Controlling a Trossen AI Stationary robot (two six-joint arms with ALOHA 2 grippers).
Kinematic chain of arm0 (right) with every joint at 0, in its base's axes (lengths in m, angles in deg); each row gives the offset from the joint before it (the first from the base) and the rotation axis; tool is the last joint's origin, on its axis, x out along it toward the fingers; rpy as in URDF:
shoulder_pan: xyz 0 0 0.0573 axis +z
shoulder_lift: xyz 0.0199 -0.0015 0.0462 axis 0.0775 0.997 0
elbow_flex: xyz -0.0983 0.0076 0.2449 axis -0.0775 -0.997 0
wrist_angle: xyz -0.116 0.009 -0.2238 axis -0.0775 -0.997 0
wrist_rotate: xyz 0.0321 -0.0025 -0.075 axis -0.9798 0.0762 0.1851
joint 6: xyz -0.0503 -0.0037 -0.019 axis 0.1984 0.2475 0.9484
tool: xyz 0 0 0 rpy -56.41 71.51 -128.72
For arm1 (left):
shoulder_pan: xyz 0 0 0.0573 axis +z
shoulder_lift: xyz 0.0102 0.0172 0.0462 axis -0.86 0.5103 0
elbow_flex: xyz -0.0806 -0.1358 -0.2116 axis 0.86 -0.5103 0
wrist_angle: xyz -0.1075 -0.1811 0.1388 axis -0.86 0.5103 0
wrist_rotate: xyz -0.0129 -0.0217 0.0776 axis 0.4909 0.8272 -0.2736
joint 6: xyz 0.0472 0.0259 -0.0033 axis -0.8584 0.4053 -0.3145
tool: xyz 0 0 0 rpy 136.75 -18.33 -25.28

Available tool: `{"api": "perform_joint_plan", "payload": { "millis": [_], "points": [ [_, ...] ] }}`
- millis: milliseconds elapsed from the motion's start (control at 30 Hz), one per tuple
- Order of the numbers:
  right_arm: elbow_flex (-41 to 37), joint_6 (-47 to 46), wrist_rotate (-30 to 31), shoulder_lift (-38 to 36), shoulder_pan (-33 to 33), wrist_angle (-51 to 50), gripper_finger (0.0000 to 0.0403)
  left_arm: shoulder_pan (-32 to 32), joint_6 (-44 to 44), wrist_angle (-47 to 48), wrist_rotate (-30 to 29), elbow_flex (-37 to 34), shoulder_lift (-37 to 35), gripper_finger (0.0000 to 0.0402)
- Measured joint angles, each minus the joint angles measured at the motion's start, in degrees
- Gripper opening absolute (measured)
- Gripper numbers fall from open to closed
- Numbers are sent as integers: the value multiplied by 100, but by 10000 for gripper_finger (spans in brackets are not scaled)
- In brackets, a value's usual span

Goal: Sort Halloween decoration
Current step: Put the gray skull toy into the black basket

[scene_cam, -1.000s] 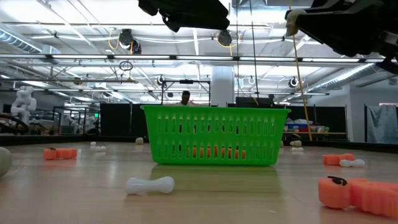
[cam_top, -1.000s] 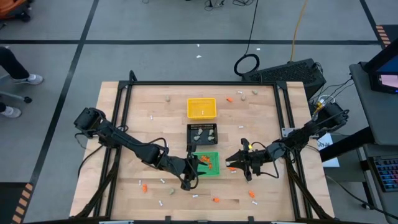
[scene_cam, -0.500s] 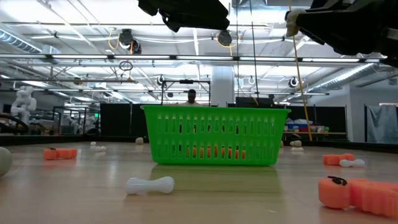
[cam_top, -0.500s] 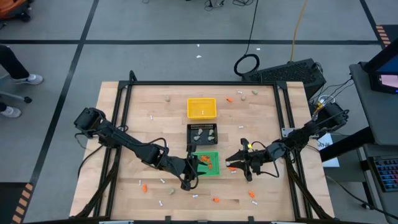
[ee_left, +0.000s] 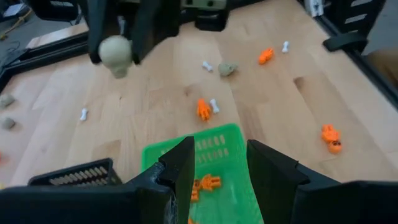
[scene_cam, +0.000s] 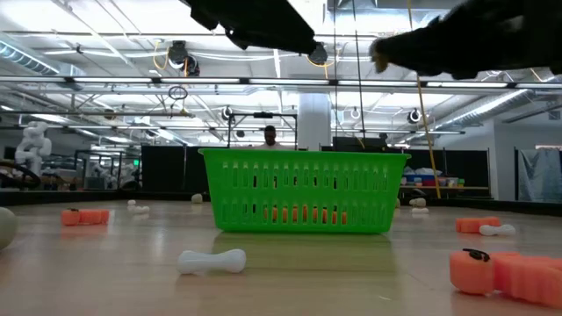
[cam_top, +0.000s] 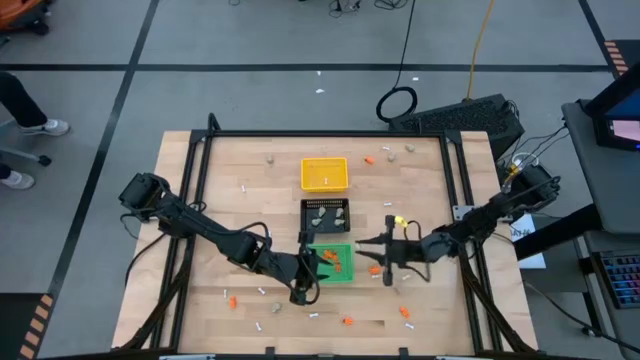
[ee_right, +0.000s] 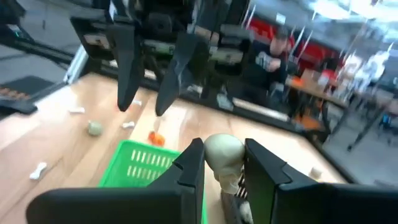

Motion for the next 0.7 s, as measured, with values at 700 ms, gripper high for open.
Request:
{"api": "perform_joint_plan", "payload": {
  "millis": [700],
  "points": [
    [3018, -2872, -1636, 2, -1864, -6259, 59, -105, 581, 1150, -553, 0, 1, 145]
  ]
}}
